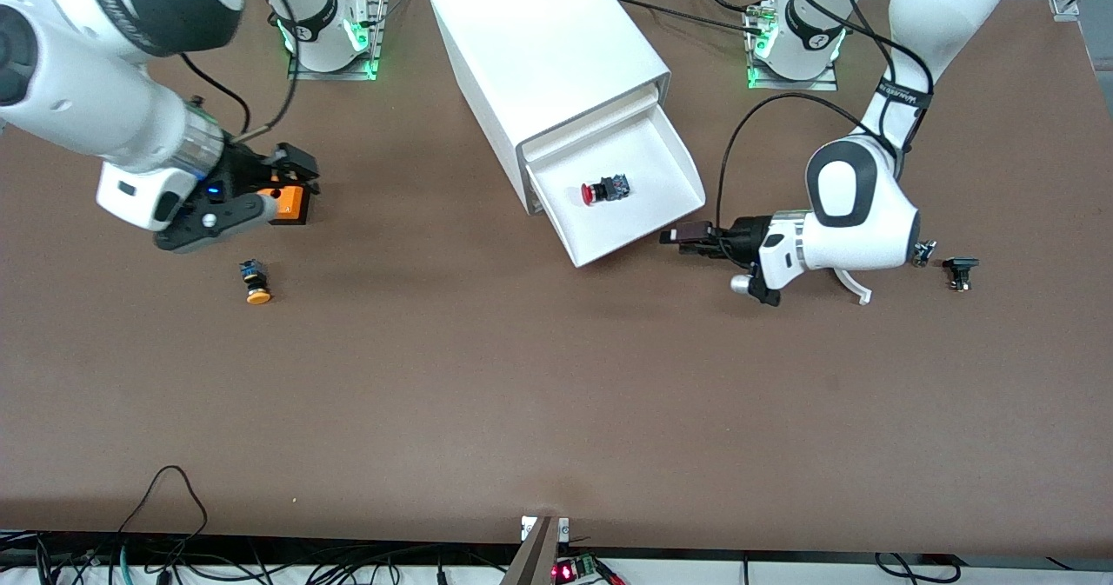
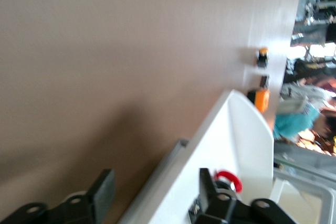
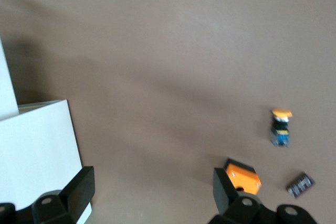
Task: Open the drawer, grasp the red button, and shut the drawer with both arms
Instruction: 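Lower the right gripper into the drawer while the left gripper withdraws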
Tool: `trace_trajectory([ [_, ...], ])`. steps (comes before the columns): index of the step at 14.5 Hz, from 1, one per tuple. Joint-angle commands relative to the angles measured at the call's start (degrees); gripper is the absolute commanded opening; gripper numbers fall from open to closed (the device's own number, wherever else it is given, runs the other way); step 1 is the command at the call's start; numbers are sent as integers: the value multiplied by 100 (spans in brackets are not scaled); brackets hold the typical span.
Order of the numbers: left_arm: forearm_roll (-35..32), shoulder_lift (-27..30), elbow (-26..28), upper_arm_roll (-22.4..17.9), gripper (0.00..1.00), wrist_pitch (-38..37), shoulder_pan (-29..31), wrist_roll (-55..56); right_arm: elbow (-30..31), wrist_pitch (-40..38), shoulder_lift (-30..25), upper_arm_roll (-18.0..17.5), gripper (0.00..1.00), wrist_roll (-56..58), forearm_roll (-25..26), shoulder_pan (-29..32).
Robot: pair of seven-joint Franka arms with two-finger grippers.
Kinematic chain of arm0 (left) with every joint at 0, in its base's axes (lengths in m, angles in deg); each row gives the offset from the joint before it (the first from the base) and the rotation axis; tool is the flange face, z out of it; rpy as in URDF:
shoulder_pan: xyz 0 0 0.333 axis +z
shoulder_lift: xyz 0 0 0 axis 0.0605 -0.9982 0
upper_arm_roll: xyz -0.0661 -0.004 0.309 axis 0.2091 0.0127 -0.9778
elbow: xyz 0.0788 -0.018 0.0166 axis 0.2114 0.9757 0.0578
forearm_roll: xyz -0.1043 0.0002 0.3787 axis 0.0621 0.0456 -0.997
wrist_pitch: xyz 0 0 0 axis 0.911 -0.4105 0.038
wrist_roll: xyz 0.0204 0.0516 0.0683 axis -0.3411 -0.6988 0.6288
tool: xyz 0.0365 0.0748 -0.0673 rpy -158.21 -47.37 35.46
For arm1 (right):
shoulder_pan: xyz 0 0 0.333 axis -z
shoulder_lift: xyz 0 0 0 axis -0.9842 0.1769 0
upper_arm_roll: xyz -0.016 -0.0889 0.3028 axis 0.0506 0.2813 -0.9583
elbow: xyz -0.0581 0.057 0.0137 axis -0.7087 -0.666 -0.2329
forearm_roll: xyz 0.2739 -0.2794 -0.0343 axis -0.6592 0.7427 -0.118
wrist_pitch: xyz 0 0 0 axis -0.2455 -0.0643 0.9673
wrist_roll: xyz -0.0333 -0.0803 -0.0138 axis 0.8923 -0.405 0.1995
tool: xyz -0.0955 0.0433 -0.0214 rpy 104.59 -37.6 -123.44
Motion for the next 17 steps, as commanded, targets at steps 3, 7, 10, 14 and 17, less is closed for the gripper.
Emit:
trace_trajectory([
  [3,-537,973,89,3,100,624,549,138,-495,515,614,58,100,69,-86,-1038],
  [7,-702,1281,98,-347,100,642,673,129,-1038,954,1166,-125,100,147,-95,-1891],
  [10,-2281,1685,-225,-770,100,153,691,138,-2048,1051,1974,-688,100,165,-69,-2050],
  [14,-3925,1896,-1358,-1139,100,-1253,691,173,-2561,1525,2636,-724,100,883,-77,-2420],
  [17,-4911,2037,-1914,-1149,100,-1949,664,496,-2553,1474,2672,-715,100,2287,-86,-2455],
])
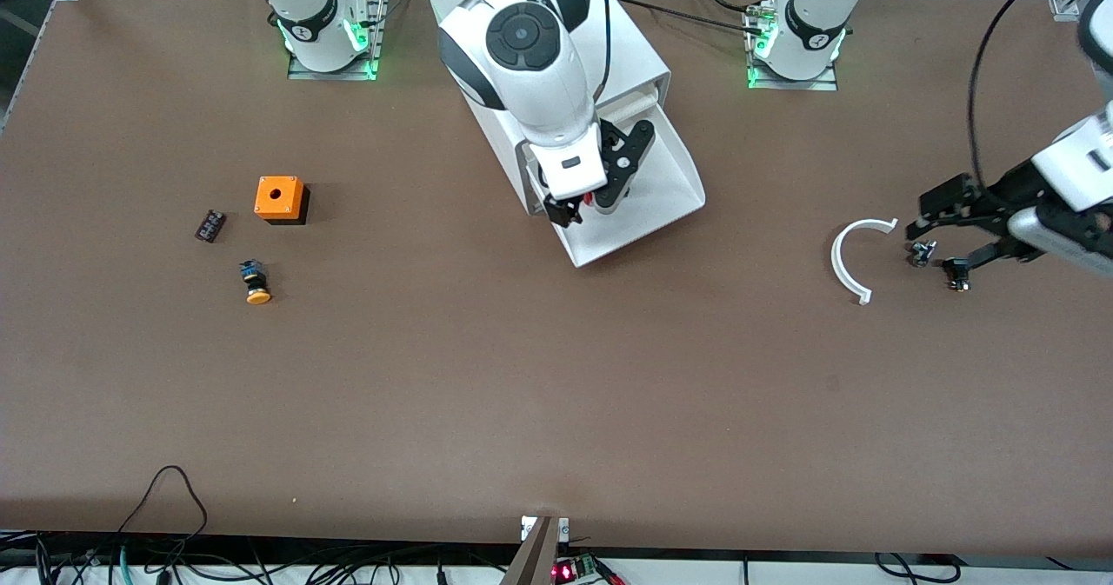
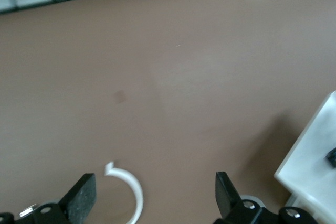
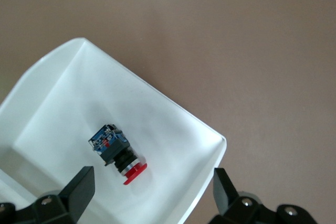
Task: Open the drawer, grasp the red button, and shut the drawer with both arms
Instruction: 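Grasp the red push button in the drawer with the right gripper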
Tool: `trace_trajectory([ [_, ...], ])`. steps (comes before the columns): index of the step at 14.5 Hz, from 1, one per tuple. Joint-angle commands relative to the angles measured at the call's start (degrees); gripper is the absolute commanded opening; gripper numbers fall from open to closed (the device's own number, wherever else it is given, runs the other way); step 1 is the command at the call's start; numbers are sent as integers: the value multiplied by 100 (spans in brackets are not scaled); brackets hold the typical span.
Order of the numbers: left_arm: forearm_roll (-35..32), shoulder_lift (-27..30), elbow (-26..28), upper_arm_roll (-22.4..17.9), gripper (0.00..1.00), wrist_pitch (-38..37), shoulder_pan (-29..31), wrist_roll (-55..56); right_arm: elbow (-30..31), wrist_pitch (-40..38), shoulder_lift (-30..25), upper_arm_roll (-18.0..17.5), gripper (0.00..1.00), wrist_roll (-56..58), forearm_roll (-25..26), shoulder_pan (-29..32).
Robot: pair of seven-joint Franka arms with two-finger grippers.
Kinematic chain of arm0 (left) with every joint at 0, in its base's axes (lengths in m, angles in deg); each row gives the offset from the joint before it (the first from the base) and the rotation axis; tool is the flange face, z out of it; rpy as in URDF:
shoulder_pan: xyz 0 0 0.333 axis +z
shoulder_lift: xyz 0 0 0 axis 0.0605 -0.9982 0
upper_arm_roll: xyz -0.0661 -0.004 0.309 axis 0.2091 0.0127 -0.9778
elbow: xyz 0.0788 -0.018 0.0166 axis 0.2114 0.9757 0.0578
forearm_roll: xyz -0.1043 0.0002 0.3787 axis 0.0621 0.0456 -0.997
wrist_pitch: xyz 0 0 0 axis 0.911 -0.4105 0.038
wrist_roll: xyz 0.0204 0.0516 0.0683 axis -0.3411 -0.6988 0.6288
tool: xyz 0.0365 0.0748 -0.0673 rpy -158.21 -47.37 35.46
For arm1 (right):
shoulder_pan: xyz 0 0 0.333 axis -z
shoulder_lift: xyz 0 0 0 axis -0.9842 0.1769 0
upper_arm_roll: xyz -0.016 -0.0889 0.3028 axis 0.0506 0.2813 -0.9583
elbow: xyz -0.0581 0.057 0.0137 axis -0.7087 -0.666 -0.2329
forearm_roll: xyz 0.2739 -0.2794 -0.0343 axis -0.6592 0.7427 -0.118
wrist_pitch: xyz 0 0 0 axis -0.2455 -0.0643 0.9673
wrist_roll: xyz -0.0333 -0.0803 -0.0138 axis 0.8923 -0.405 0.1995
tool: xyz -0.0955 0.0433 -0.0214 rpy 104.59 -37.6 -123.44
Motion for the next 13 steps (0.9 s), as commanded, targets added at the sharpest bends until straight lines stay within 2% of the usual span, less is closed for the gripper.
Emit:
trace_trajectory([
  [1,-705,72,-417,2,100,-505,-51,490,-238,-250,73,7,100,1280,-51,-13],
  [3,-1014,300,-400,55,100,-663,-104,921,-238,-522,82,16,100,1731,36,-136],
  [6,-1304,494,-417,82,100,-1015,-192,1545,-238,-489,336,7,100,1926,186,-293],
  [8,-1349,547,-426,82,100,-1234,-201,1905,-264,-200,539,59,100,1882,317,-548],
  [13,-1349,565,-453,38,100,-1323,-201,2118,-273,-146,671,60,100,1899,362,-584],
])
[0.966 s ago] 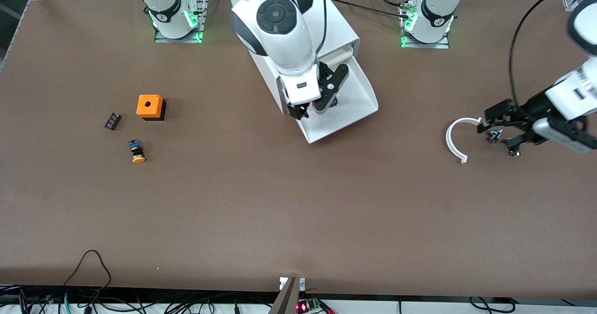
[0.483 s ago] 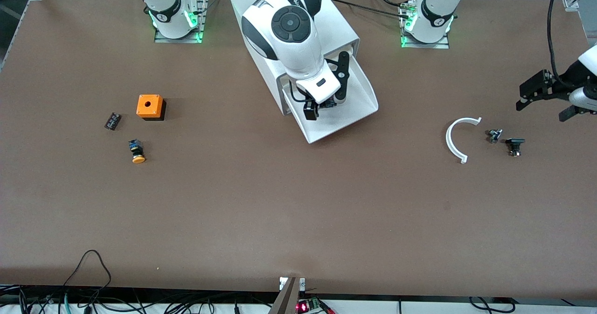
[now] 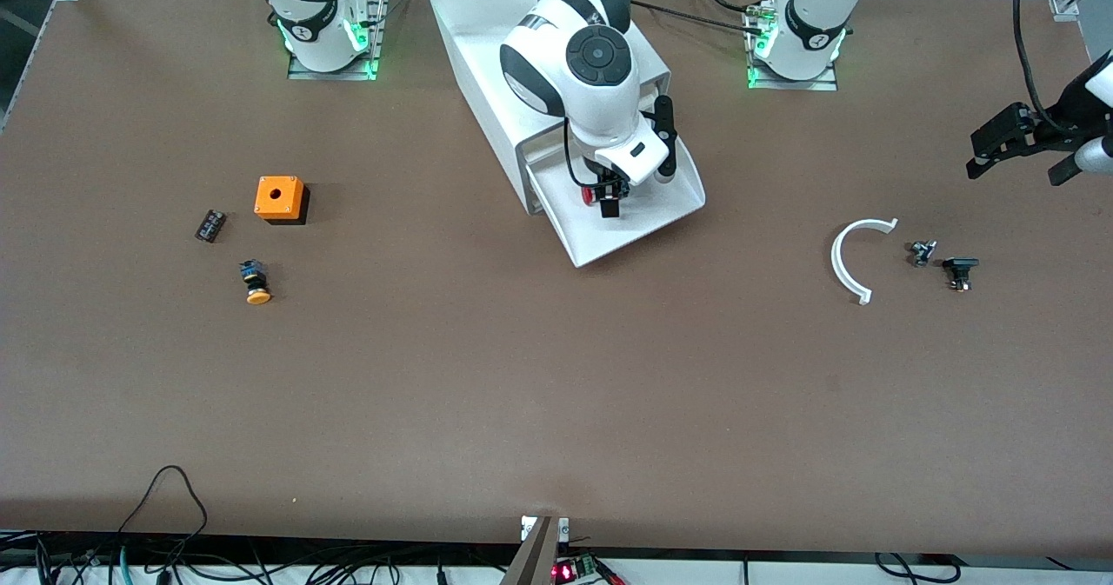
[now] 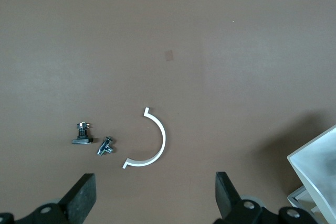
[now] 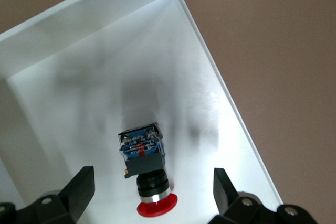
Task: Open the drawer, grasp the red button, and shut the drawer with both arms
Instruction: 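Grasp the red push button in the drawer with the right gripper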
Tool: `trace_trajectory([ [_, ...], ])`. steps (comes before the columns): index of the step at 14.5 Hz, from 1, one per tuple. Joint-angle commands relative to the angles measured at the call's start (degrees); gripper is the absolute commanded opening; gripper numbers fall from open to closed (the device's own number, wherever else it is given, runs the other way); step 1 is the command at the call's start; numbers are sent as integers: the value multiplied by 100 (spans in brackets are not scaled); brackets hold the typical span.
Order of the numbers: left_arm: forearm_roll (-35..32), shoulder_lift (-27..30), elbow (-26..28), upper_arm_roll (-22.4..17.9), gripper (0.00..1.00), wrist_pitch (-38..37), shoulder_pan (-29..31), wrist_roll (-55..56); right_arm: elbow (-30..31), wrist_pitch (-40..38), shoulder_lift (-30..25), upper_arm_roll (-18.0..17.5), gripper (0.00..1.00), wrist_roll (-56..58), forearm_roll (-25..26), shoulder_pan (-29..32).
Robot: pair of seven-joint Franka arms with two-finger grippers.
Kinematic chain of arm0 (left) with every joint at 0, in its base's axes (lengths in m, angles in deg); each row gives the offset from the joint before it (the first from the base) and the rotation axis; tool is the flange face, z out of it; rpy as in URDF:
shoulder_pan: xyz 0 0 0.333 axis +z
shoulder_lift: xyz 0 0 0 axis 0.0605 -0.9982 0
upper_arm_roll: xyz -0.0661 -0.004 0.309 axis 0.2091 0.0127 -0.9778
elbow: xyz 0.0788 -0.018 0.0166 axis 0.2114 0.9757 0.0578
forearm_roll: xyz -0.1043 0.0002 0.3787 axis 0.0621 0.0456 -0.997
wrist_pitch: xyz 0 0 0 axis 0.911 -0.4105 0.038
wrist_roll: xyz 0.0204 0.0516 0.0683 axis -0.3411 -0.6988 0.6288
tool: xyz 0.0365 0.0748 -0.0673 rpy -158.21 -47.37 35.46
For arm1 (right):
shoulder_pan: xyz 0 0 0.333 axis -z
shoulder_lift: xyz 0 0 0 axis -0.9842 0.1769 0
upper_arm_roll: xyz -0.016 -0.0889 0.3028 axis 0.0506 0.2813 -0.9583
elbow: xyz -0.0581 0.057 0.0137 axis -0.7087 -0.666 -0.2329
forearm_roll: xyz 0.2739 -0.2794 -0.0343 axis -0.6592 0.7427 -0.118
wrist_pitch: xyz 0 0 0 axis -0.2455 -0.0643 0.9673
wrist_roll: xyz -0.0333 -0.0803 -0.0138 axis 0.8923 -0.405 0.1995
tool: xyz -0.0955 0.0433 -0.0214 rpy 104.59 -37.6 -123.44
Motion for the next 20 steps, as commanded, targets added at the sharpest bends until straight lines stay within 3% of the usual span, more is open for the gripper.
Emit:
trace_trajectory([
  [1,-170,20,-65,-15,100,-124,-28,113,-201,-66,148,56,100,128,88,-38],
  [9,-170,20,-74,-41,100,-124,-28,113,-201,-58,395,65,99,129,158,-65],
  [10,-170,20,-74,-41,100,-116,-28,113,-201,-58,421,64,95,129,167,-73],
  [13,-170,20,-83,-41,100,-115,-37,104,-201,-22,447,64,60,286,290,-117],
  [16,-170,20,-118,-41,100,-115,-37,104,-201,-22,439,73,43,269,307,-187],
  [20,-170,12,-118,-41,100,-115,-37,104,-210,-14,413,73,29,225,334,-249],
])
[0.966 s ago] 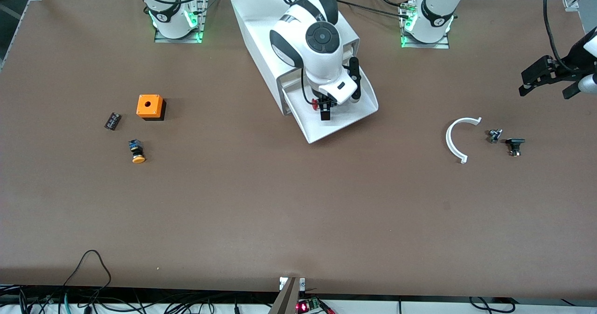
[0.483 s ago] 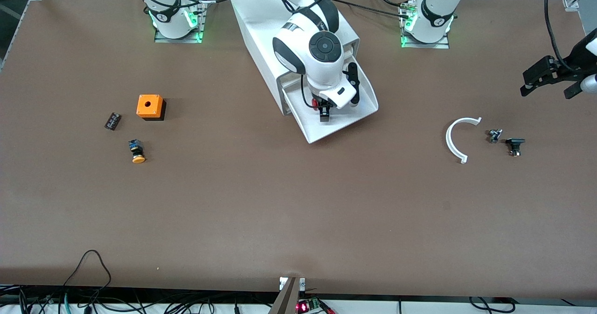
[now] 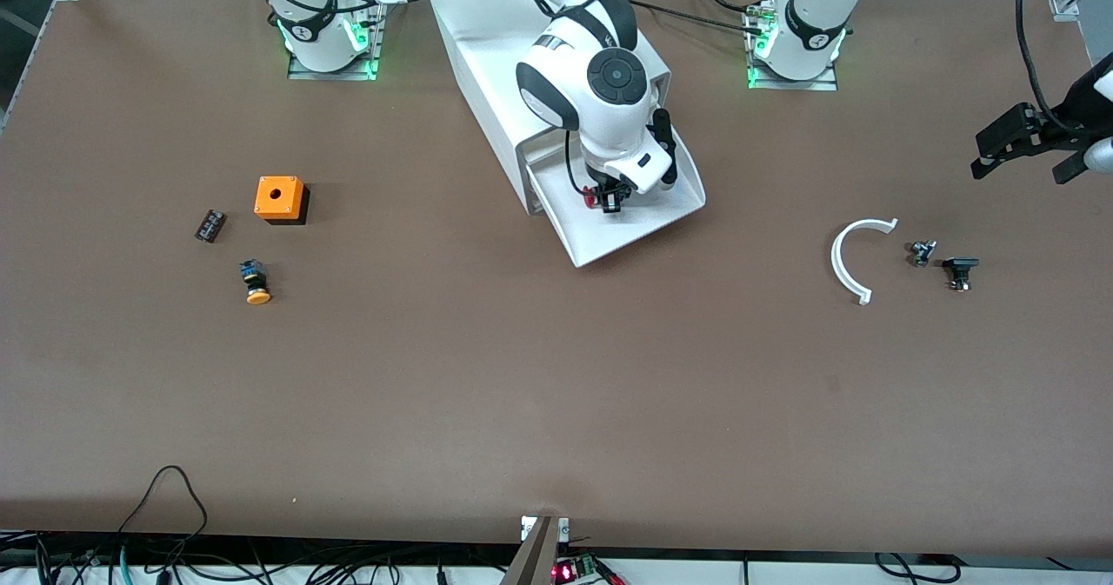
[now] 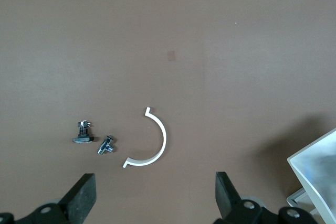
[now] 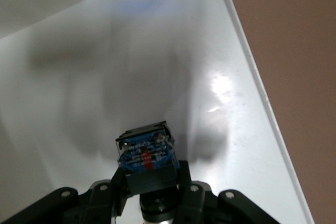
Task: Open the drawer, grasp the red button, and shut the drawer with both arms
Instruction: 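Grasp the red push button in the drawer with the right gripper, then lift the red button with the right gripper while the left gripper shuts the drawer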
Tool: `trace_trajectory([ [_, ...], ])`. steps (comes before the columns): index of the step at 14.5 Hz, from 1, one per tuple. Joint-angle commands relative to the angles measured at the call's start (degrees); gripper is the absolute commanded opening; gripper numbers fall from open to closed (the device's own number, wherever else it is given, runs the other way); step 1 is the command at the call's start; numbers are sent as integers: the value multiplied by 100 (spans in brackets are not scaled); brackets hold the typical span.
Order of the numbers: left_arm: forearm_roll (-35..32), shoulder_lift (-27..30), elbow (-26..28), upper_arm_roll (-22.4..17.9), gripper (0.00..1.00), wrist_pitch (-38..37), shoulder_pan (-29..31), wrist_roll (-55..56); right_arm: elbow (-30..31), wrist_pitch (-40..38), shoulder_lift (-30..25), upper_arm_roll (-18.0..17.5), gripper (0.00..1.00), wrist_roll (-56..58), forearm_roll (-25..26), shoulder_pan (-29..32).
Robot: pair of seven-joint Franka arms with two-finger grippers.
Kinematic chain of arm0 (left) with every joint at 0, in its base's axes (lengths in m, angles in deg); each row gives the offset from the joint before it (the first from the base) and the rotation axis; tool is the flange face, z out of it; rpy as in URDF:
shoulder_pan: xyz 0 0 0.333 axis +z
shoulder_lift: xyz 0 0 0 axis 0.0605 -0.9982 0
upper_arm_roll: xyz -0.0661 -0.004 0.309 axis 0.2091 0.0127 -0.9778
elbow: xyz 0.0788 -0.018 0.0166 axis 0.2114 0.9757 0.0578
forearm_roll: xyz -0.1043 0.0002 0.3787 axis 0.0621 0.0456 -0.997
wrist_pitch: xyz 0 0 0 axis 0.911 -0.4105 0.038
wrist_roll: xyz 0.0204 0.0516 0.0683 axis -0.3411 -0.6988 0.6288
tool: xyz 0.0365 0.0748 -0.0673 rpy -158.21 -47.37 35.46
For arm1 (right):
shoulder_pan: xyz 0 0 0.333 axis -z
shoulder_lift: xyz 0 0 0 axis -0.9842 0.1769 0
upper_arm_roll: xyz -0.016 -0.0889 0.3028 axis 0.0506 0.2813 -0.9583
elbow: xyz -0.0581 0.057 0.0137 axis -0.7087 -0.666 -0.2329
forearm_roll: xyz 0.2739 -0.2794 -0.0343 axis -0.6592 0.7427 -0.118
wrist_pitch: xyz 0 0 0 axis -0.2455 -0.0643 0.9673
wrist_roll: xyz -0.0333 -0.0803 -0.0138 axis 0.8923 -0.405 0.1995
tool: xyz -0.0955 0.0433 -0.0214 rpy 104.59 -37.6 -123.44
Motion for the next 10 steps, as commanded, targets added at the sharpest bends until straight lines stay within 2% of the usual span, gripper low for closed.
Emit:
trace_trajectory([
  [1,-170,8,-101,-8,100,-99,-38,52,-194,-28,56,49,27,38,60,-61],
  [4,-170,0,-101,-8,100,-108,-38,17,-247,-46,-180,14,22,29,34,106],
  [7,-170,-62,-84,0,100,-21,-108,78,-291,-81,-462,-4,21,-172,8,360],
  [10,-170,-272,188,44,100,532,-187,305,-335,-89,-787,31,21,-611,-1,667],
])
